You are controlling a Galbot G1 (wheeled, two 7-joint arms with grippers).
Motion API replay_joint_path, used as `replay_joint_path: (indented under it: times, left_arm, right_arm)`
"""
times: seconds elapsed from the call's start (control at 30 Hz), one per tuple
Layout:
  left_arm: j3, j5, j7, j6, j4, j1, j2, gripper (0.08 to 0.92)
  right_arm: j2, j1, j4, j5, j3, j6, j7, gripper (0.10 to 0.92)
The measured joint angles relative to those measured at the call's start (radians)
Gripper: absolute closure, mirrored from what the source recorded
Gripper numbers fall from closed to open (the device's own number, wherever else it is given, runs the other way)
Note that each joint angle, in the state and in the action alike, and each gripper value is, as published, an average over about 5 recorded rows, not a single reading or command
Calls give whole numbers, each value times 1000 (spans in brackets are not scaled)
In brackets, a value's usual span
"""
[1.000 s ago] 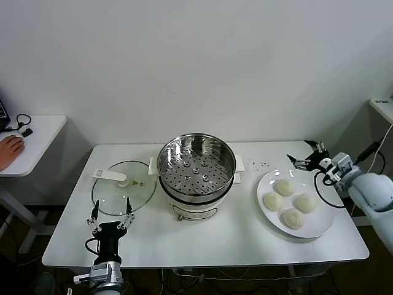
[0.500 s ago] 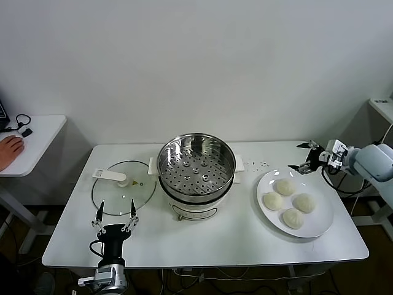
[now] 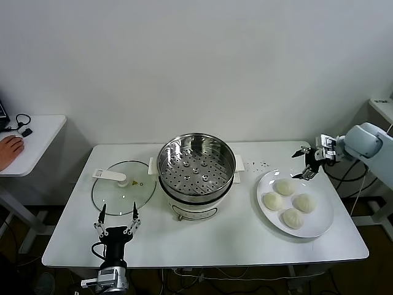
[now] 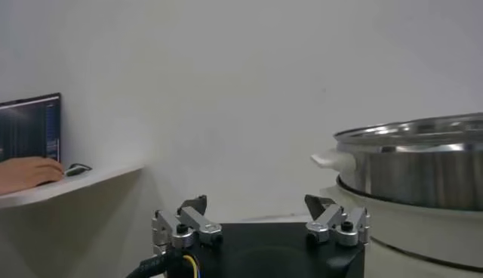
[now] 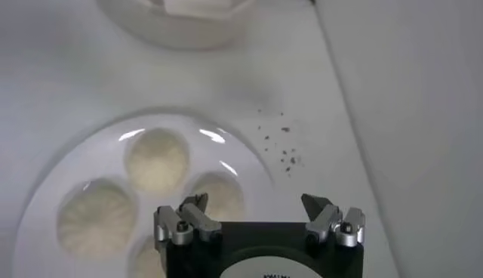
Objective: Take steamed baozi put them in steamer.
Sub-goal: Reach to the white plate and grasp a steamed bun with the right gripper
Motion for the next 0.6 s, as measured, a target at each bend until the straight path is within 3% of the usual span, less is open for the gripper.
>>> replay_joint_path:
  times: [0.6]
  left_arm:
    - [-26,-12,8,-16,19,-7,0,177]
  right_arm:
    - [222,171,-207,40,-365,111,-126,203]
